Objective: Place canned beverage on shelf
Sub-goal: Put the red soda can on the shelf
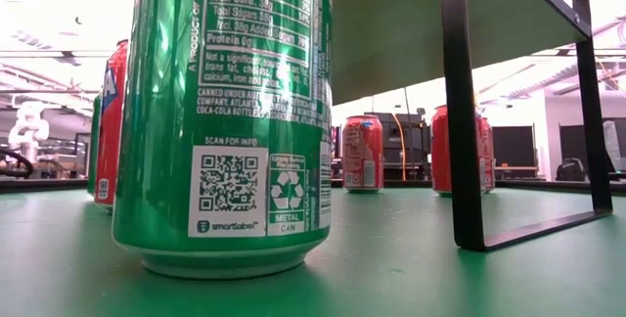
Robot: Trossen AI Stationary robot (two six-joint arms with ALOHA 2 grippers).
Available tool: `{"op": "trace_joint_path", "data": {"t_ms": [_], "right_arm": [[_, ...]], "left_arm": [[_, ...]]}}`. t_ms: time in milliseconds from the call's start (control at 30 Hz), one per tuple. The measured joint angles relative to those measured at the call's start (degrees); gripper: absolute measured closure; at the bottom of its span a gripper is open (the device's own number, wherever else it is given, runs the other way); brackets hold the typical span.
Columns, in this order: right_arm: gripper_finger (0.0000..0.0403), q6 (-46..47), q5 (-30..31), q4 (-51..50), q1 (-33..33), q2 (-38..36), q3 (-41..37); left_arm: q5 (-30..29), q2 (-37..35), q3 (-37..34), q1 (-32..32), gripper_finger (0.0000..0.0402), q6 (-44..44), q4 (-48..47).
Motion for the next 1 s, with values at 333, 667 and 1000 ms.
{"op": "trace_joint_path", "data": {"t_ms": [333,667,1000], "right_arm": [[0.0113,-2.5,-3.2,-1.3,0.0,-4.0,0.1],[0.0111,-3.4,-3.0,-1.4,0.0,-4.2,0.1],[0.0110,-4.2,-3.0,0.7,0.0,-4.2,0.1]], "left_arm": [[-10.5,-0.6,0.1,-4.5,0.0127,4.6,15.5],[-14.4,5.5,0.0,-4.4,0.0007,6.5,27.4],[-14.3,8.8,0.0,-2.2,0.0017,5.8,31.4]]}}
